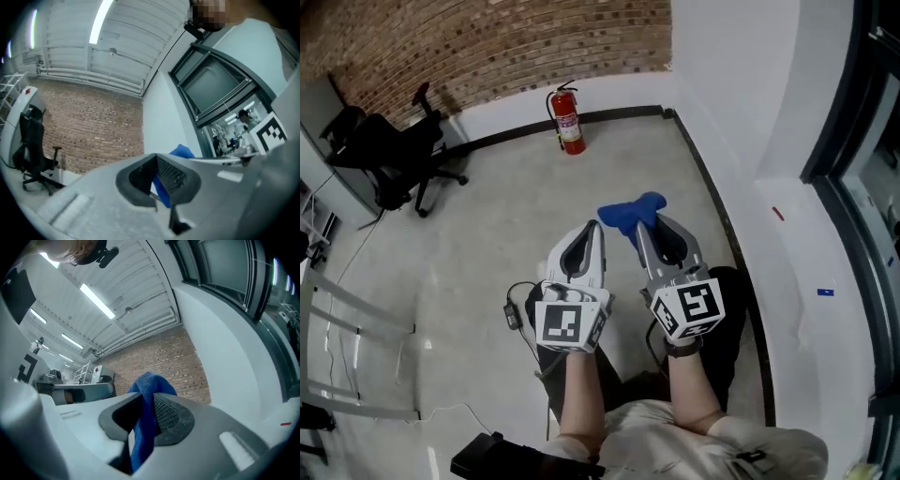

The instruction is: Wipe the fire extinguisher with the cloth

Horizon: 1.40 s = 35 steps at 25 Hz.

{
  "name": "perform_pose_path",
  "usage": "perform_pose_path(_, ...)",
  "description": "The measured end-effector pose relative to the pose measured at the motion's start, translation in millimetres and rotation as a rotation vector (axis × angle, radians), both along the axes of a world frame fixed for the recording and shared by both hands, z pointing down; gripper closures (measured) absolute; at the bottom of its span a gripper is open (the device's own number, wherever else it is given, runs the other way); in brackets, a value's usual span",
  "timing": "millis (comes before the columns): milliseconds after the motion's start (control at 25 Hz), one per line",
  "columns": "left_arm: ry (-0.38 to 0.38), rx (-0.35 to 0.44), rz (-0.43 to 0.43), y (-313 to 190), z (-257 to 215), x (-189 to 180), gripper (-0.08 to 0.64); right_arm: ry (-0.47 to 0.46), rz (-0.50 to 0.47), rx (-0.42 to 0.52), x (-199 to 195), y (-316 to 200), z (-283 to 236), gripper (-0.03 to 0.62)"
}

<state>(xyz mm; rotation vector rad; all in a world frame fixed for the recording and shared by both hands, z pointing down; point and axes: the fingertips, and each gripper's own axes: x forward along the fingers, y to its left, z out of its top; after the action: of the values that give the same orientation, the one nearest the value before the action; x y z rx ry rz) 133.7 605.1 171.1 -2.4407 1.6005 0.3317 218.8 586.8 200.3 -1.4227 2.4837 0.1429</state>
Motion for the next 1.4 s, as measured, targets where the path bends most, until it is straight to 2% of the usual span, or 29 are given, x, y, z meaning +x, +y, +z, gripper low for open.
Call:
perform_pose_path(120,-0.006,0.004,-0.032,-22,16,-20,0.56,0.008,-0.059,-0.024,-19,-26,9,0.52)
perform_pose_path(320,0.045,-0.097,-0.125,-75,30,-56,0.56,0.032,-0.135,-0.098,-55,-86,33,0.52)
perform_pose_path(480,0.011,-0.063,-0.142,-111,45,-85,0.56,0.058,-0.163,-0.118,-85,-131,42,0.52)
perform_pose_path(640,0.026,-0.014,-0.19,-138,25,-123,0.56,-0.01,-0.21,-0.094,-118,-166,19,0.52)
perform_pose_path(720,0.037,-0.031,-0.207,-149,17,-135,0.56,-0.032,-0.213,-0.092,-129,-180,15,0.52)
perform_pose_path(920,0.04,-0.044,-0.194,-191,26,-150,0.56,-0.004,-0.213,-0.115,-150,-220,29,0.52)
perform_pose_path(1080,0.041,-0.002,-0.139,-241,15,-155,0.56,-0.004,-0.219,-0.078,-164,-259,17,0.52)
perform_pose_path(1240,0.032,-0.01,-0.138,-300,-1,-142,0.56,-0.004,-0.198,-0.052,-151,-319,5,0.52)
perform_pose_path(1400,0.019,0.035,-0.122,-362,1,-141,0.56,-0.018,-0.197,-0.022,-150,-380,1,0.52)
